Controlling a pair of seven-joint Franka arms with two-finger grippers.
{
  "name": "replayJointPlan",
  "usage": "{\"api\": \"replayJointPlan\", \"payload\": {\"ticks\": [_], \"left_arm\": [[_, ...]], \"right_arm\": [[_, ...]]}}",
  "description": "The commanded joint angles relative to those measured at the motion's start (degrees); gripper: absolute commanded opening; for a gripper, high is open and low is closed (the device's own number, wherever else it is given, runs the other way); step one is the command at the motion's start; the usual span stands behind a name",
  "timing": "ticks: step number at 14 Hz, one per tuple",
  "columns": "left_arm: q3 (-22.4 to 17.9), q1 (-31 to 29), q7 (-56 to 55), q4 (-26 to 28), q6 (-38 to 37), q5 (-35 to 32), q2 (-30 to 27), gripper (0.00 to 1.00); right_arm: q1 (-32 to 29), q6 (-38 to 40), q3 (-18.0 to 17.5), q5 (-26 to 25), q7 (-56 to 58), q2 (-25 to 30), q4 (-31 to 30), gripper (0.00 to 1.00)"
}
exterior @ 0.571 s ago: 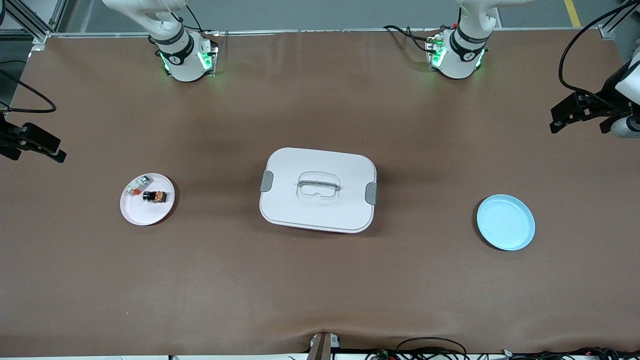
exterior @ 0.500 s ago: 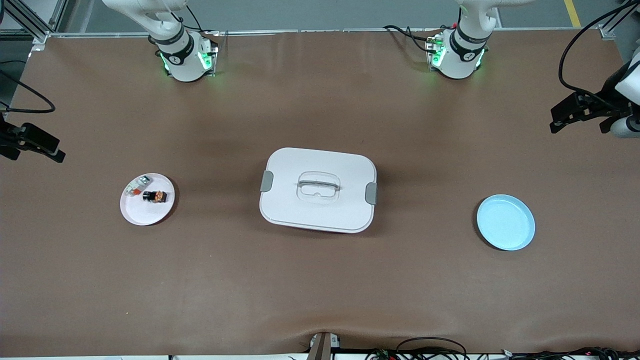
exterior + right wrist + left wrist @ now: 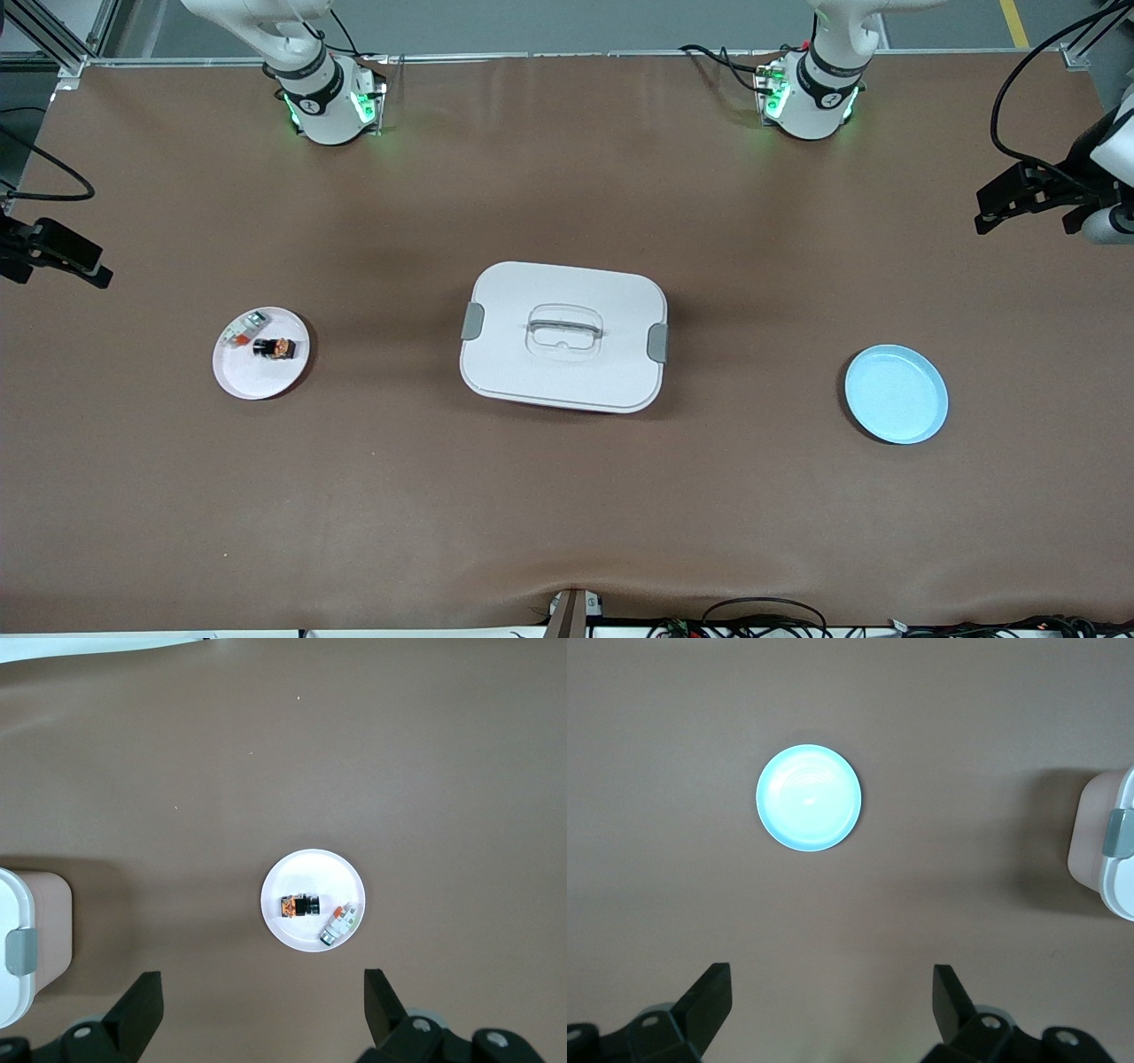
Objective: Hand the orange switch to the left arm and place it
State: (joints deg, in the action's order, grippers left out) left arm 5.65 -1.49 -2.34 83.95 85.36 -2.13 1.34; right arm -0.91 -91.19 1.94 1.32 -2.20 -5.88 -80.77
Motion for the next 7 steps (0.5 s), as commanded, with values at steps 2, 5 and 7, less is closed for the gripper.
{"api": "replayJointPlan", "payload": {"ticks": [2, 5, 7], "left_arm": [[0.06, -0.27, 0.15, -0.55, -1.60, 1.08, -0.02, 1.00], [0.06, -0.18, -0.03, -0.46, -3.36, 1.08, 0.07, 1.00], [0.06, -0.27, -0.03, -0.55, -3.36, 1.08, -0.20, 1.00]], "right_arm": [[-0.49, -0.04, -0.36, -0.70, -0.17, 1.22, -0.27, 1.00], [-0.49, -0.04, -0.45, -0.61, -0.17, 1.22, -0.27, 1.00], [-0.41, -0.13, -0.53, -0.61, -0.08, 1.22, -0.27, 1.00]]}}
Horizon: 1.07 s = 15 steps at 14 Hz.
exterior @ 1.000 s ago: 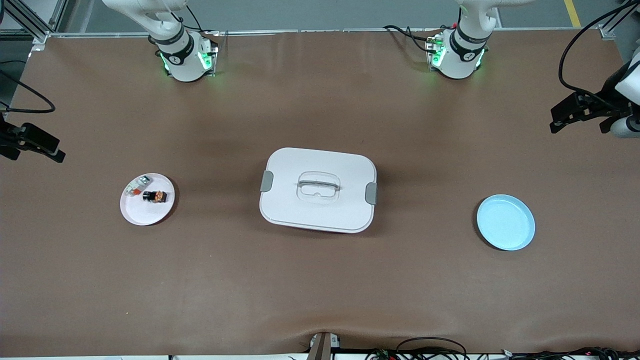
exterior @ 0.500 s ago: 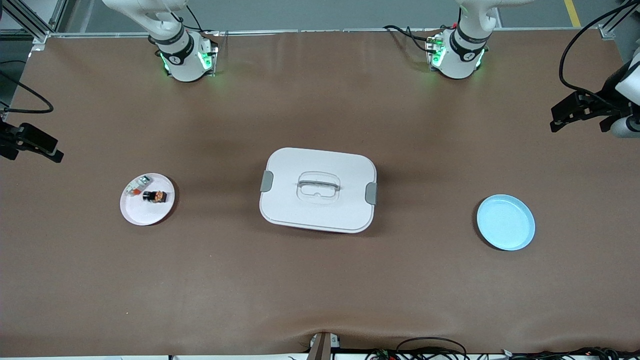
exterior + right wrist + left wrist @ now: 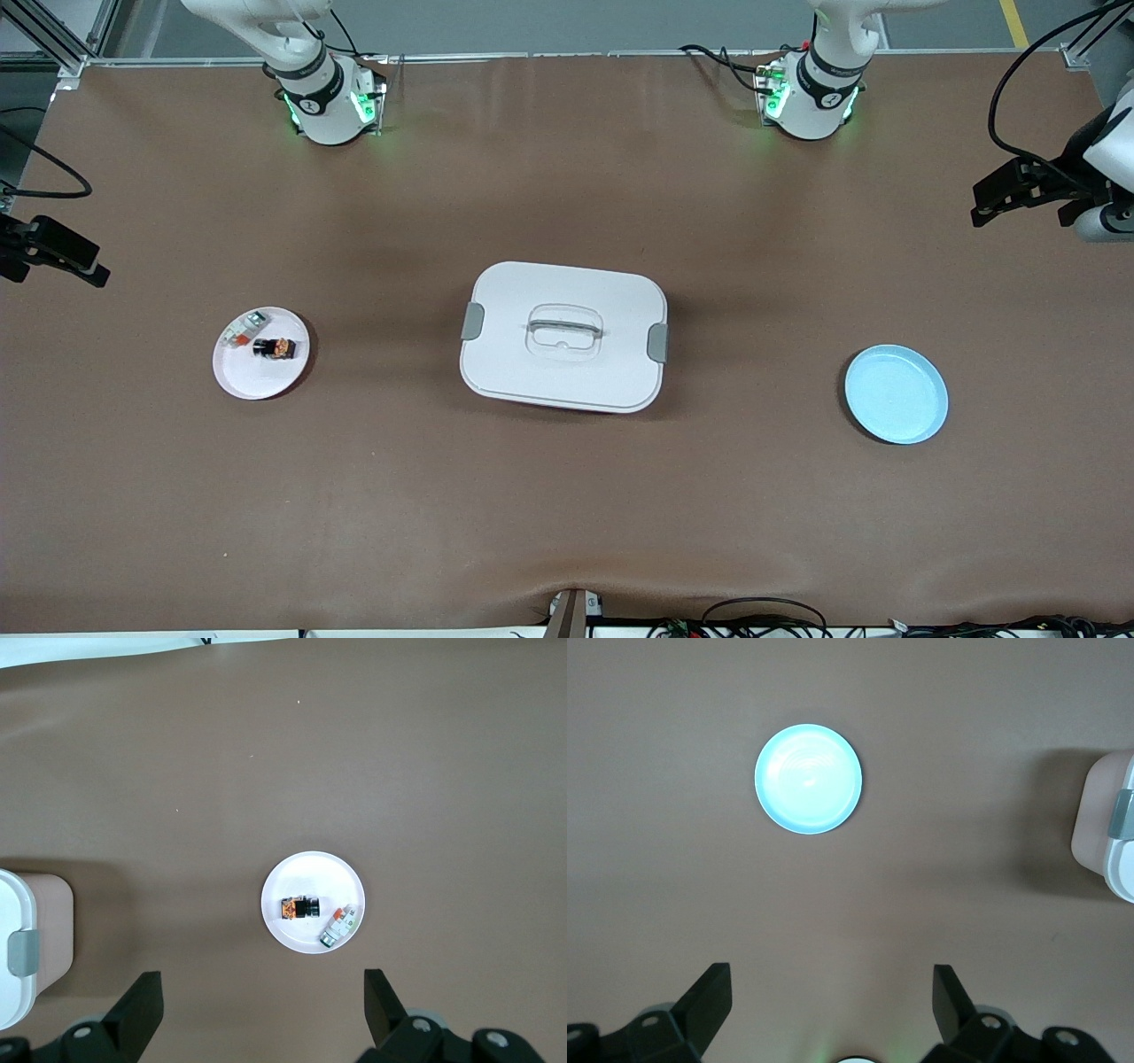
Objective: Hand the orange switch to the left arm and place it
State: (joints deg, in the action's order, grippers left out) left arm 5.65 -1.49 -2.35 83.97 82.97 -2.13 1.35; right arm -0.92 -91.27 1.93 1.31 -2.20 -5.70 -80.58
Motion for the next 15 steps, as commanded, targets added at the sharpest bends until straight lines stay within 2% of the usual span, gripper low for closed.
{"api": "replayJointPlan", "payload": {"ticks": [1, 4, 12, 15], "left_arm": [[-0.12, -0.27, -0.03, -0.57, -1.41, 1.08, -0.39, 1.00], [-0.20, -0.36, -0.20, -0.48, -2.20, 0.99, -0.56, 1.00], [0.06, -0.18, -0.38, -0.48, -2.29, 0.20, -0.39, 1.00], [0.06, -0.27, 0.24, -0.48, -2.46, 0.11, -0.56, 1.00]], "right_arm": [[-0.14, 0.13, -0.61, -1.13, -0.08, 1.04, -0.45, 1.00], [1.35, 0.40, -0.96, -3.60, -0.52, 0.95, -0.45, 1.00], [1.79, 0.66, -0.88, -3.68, -0.70, 0.51, -0.97, 1.00], [1.79, 2.24, -0.88, -3.60, -0.79, -2.03, -1.15, 1.00]]}}
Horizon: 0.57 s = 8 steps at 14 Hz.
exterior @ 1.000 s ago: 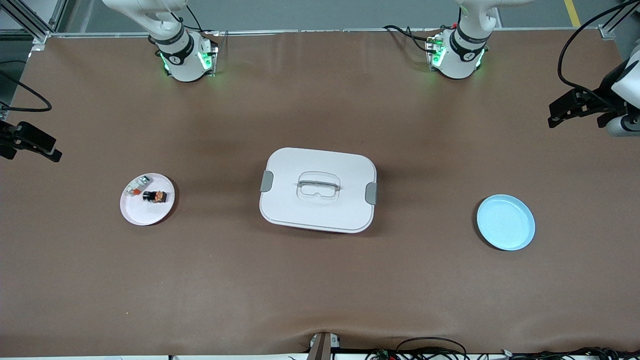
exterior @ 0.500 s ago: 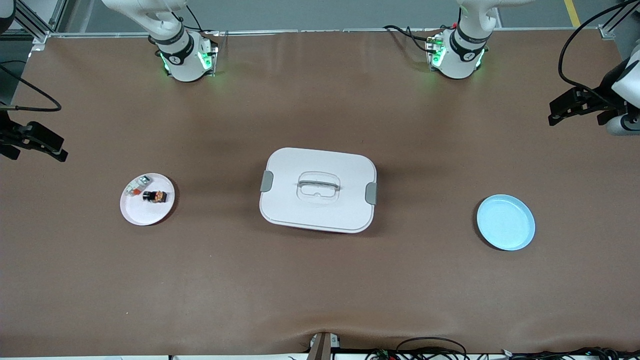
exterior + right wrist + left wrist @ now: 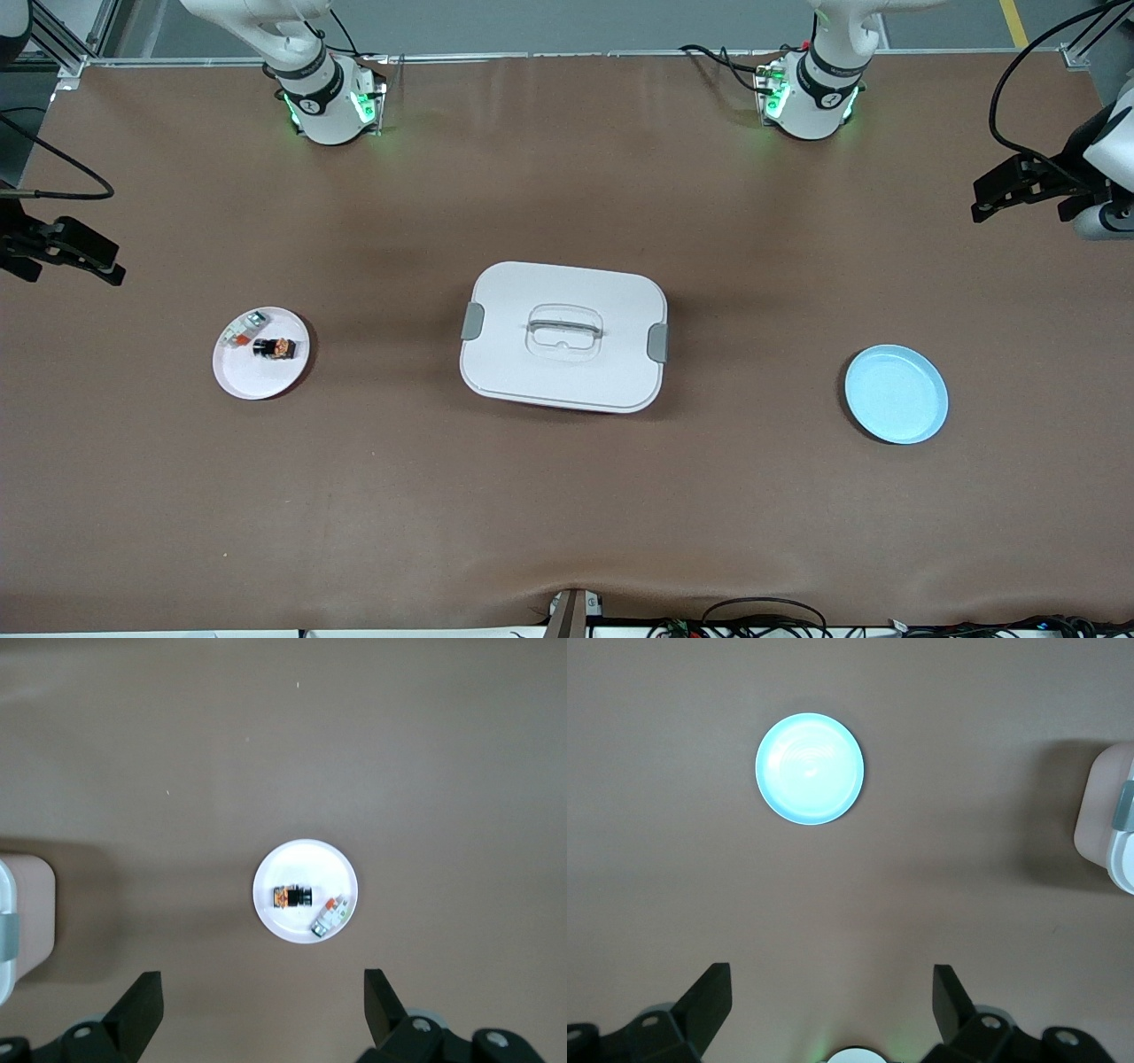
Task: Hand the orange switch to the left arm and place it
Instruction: 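Move the right gripper down over the orange switch on the white plate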
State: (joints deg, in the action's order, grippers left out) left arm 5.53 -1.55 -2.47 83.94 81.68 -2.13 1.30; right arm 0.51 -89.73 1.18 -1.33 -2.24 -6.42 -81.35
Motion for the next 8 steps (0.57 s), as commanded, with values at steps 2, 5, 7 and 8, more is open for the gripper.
{"api": "replayJointPlan", "payload": {"ticks": [2, 5, 7, 8], "left_arm": [[0.19, -0.21, 0.36, -0.44, -1.52, 0.11, -0.77, 1.00], [-0.17, -0.38, 0.53, -0.44, -1.79, 0.11, -1.39, 1.00], [-0.08, -0.56, 0.62, -0.44, -1.79, 0.11, -1.30, 1.00], [0.01, -0.47, 0.53, -0.35, -1.79, 0.03, -1.30, 1.00]], "right_arm": [[0.54, 0.79, -0.04, -1.13, -1.62, -2.19, -1.78, 1.00], [0.90, -3.85, -0.12, -1.22, -2.86, -3.25, -5.98, 1.00], [0.72, -10.87, -0.04, -1.48, -2.86, -2.99, -13.01, 1.00], [0.37, -13.69, -0.04, -1.57, -2.86, -2.99, -16.17, 1.00]]}}
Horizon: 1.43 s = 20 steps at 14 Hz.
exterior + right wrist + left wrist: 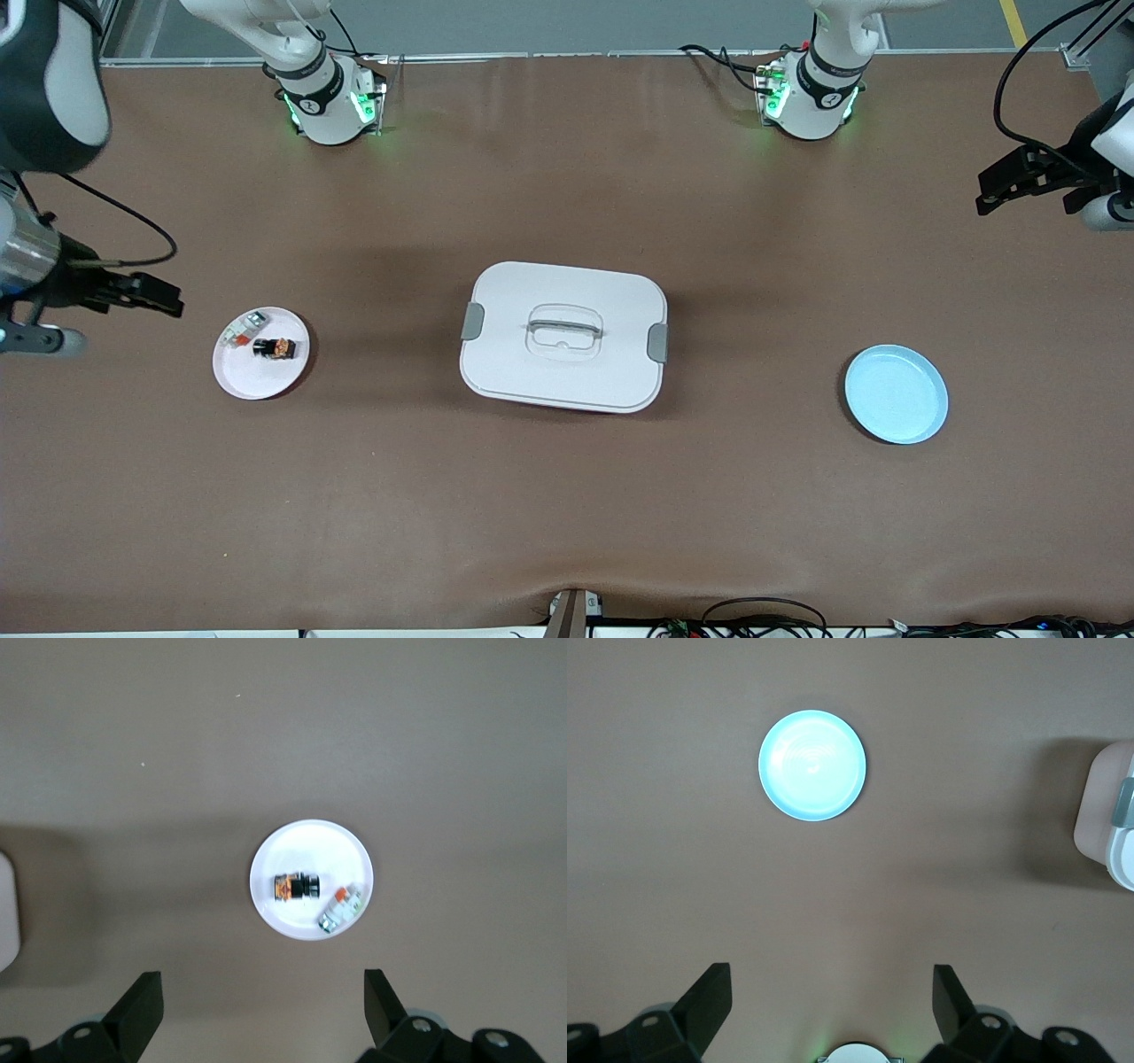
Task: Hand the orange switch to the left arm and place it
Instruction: 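Move the right gripper down over the orange switch on the white plate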
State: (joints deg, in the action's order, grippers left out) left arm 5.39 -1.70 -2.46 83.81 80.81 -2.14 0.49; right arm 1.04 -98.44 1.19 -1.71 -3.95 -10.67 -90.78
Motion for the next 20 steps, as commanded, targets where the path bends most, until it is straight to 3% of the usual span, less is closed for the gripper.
{"api": "replayJointPlan", "payload": {"ticks": [1, 7, 11, 13, 20], "left_arm": [[0.32, -0.41, 0.53, -0.22, -1.35, 0.03, -0.75, 1.00], [0.32, -0.41, 0.61, -0.14, -1.88, 0.03, -1.11, 1.00], [0.50, -0.24, 0.44, 0.48, -1.44, 0.03, -0.41, 1.00], [0.50, -0.15, 0.26, 0.66, -1.18, 0.03, -0.14, 1.00], [0.59, -0.06, 0.09, 0.57, -0.21, 0.11, 0.39, 1.00]], "right_arm": [[-0.33, -7.36, 0.13, -1.19, -1.15, 1.35, -9.13, 1.00], [-1.21, -18.08, 0.22, -3.12, -1.06, 1.00, -20.91, 1.00], [-2.00, -31.52, 0.13, -3.12, -0.27, -0.22, -29.35, 1.00], [-2.09, -36.63, 0.22, -3.12, -0.01, -2.15, -31.38, 1.00], [-3.67, -43.06, 0.22, -3.12, 4.39, -7.52, -32.80, 1.00]]}}
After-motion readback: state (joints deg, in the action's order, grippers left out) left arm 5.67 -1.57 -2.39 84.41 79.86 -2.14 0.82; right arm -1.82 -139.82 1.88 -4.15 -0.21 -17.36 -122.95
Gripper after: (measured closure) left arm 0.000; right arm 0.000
